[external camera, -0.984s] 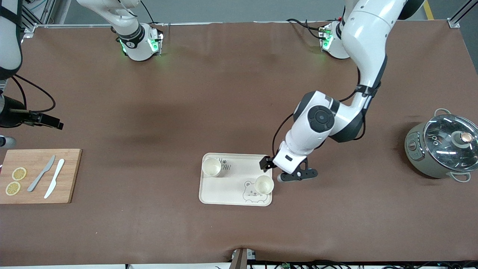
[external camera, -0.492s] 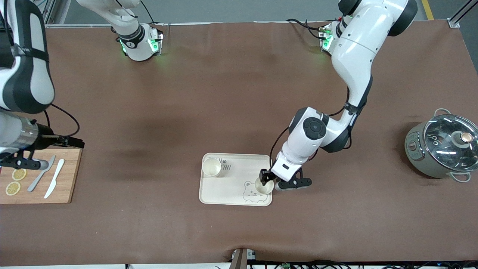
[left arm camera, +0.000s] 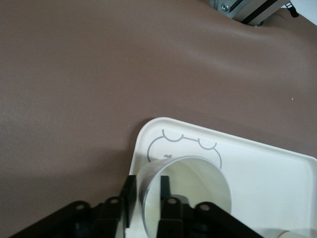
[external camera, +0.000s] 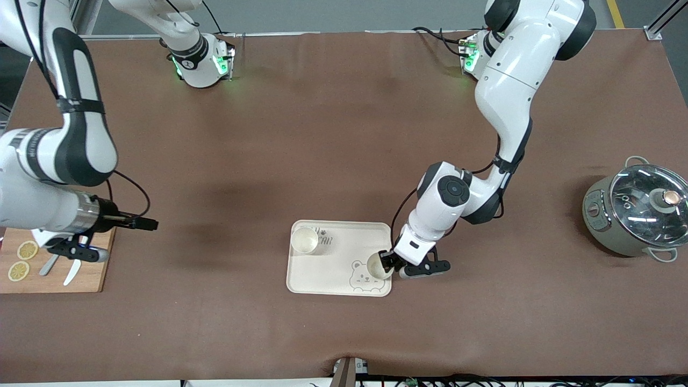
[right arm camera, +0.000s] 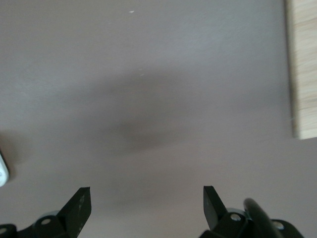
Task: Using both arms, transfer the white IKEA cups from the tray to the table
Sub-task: 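Grasp the cup with the left gripper while the right gripper reaches the other cup, then lift the cup with the left gripper while the right gripper grasps the other cup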
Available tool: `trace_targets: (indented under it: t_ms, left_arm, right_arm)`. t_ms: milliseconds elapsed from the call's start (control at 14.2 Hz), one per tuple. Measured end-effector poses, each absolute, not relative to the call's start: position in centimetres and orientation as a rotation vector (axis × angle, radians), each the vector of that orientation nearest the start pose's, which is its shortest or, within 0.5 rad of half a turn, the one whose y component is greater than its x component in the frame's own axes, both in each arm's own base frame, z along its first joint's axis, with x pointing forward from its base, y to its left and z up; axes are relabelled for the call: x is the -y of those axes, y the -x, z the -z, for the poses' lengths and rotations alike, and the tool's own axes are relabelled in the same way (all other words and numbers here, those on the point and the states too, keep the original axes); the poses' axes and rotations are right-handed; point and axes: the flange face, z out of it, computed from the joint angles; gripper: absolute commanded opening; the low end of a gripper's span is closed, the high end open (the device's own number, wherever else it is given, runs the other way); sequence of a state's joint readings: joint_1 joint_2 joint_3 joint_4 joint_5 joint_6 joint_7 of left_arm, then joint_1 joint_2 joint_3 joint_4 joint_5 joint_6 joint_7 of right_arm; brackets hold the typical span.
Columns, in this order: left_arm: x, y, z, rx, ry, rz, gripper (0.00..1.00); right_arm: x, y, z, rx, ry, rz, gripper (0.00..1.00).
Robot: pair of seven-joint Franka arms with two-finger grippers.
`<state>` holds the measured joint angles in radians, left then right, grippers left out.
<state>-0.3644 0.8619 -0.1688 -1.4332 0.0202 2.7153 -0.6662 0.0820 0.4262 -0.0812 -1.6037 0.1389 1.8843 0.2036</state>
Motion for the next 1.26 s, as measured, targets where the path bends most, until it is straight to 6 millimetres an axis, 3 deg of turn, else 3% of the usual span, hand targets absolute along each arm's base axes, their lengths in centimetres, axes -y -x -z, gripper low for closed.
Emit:
trace_targets:
  t_ms: [211, 422, 632, 773, 914, 984, 1124, 1265]
  left_arm:
    - [36.4, -66.8, -22.9, 0.334, 3.412, 0.521, 0.0]
    - [36.6, -67.1, -24.6, 0.322, 3.403, 0.497, 0.0]
    - [35.6, -67.5, -30.1, 0.287, 3.356, 0.438, 0.0]
    - [33.9, -67.5, -34.6, 0.279, 3.317, 0.409, 0.0]
    - [31.0, -67.3, -37.8, 0.239, 3.278, 0.359, 0.0]
    - [29.1, -67.2, -38.5, 0.215, 3.259, 0.338, 0.0]
    - [24.1, -66.8, -37.7, 0.179, 3.223, 0.279, 0.0]
    - [18.9, -66.3, -35.5, 0.175, 3.19, 0.202, 0.0]
  right_arm:
    - [-7.6, -66.2, -35.1, -0.492, 3.008, -0.232, 1.0]
    - [-12.6, -66.4, -31.1, -0.607, 2.933, -0.243, 1.0]
    - [-16.2, -66.4, -27.6, -0.722, 2.84, -0.258, 1.0]
    - [-18.2, -66.2, -27.2, -0.799, 2.794, -0.271, 1.0]
    - [-20.5, -65.9, -27.7, -0.843, 2.744, -0.289, 1.0]
    - [-21.3, -65.8, -28.0, -0.856, 2.716, -0.298, 1.0]
    - [-22.3, -65.7, -28.1, -0.862, 2.686, -0.296, 1.0]
    - [-23.8, -65.7, -28.0, -0.891, 2.664, -0.257, 1.0]
